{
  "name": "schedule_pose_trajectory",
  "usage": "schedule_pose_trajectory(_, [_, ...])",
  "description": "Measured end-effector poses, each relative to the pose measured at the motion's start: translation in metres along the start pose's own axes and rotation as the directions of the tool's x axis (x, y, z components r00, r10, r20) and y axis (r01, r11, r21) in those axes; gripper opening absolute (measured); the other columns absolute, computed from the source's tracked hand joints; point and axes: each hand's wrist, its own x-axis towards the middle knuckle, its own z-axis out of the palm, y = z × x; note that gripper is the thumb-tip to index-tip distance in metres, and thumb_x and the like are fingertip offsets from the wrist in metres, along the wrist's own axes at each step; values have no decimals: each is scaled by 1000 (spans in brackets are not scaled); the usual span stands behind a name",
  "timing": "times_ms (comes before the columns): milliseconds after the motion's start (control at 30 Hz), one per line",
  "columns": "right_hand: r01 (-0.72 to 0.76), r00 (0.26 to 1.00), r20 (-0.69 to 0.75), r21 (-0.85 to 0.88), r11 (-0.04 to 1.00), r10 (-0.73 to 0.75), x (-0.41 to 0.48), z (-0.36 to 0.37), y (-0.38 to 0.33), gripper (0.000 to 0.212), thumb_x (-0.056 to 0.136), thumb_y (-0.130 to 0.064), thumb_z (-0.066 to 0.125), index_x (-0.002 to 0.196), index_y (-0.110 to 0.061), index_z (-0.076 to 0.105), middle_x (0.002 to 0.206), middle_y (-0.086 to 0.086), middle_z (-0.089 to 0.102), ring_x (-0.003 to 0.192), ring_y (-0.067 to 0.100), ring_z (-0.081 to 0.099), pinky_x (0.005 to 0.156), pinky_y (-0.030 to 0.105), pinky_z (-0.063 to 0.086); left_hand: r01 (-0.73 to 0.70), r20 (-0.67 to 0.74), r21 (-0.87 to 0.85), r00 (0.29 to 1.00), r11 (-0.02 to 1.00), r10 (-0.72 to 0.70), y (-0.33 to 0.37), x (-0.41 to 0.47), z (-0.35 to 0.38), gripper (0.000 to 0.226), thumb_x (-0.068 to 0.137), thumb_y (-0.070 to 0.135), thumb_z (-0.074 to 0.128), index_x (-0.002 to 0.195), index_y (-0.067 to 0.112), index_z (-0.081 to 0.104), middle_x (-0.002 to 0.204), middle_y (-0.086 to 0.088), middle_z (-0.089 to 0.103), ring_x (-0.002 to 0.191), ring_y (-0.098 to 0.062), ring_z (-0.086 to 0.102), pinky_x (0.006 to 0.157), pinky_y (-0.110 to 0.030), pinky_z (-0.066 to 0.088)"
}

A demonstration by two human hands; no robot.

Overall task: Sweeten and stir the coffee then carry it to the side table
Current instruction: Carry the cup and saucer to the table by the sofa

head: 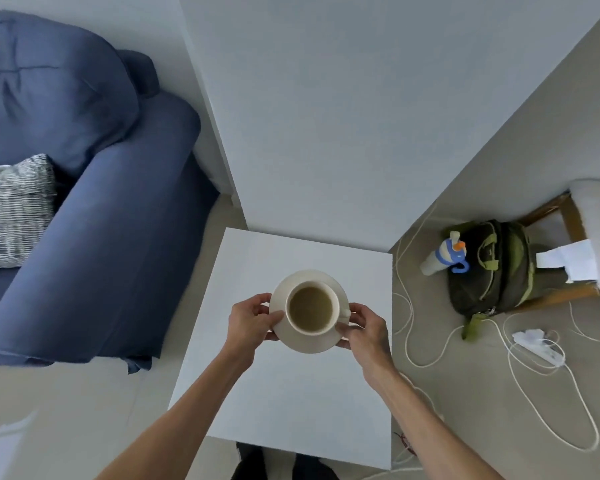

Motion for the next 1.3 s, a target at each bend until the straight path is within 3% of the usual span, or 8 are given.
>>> schedule_pose_trajectory(267, [16, 994, -111, 24, 1000, -14, 74, 19, 49, 21, 83, -2, 72, 99, -14, 67, 100, 4, 69, 90, 23, 69, 69, 38, 64, 13, 59, 5, 998, 1000, -13, -36, 91, 23, 32, 87, -3, 74, 117, 9, 75, 101, -29, 73, 75, -26, 72, 59, -30, 62])
schedule_pose_trajectory(500, [25, 986, -160, -95, 995, -40, 144, 29, 95, 23, 79, -7, 75, 99, -18, 67, 96, -1, 71, 90, 20, 69, 82, 46, 62, 20, 68, 19, 997, 1000, -21, -80, 162, 40, 30, 86, -3, 75, 113, 9, 77, 101, -32, 72, 74, -26, 73, 60, -30, 62])
schedule_pose_trajectory(1033, [77, 985, -131, -249, 965, -113, 236, 64, 119, 25, 78, -3, 76, 86, -22, 62, 85, -1, 63, 90, 29, 67, 83, 51, 61, -18, -66, 126, 997, 992, 26, -100, 250, 43, 32, 83, -2, 78, 113, 9, 78, 87, -21, 75, 72, -33, 76, 69, -40, 67])
schedule_pose_trajectory(1200, [63, 986, -130, -307, 949, -108, 252, 69, 123, 26, 77, -6, 79, 87, -22, 61, 85, -2, 65, 91, 29, 68, 82, 50, 61, -10, -93, 192, 995, 981, 28, -96, 259, 45, 30, 83, 1, 80, 111, 10, 78, 90, -16, 76, 68, -33, 77, 62, -33, 66])
schedule_pose_trajectory(1300, [58, 984, -137, -340, 939, -110, 258, 71, 126, 22, 75, -8, 80, 89, -18, 65, 86, 1, 70, 89, 27, 69, 80, 49, 62, 1, -102, 216, 995, 976, 21, -96, 262, 44, 28, 82, 2, 81, 109, 10, 78, 90, -14, 77, 66, -33, 77, 64, -36, 67])
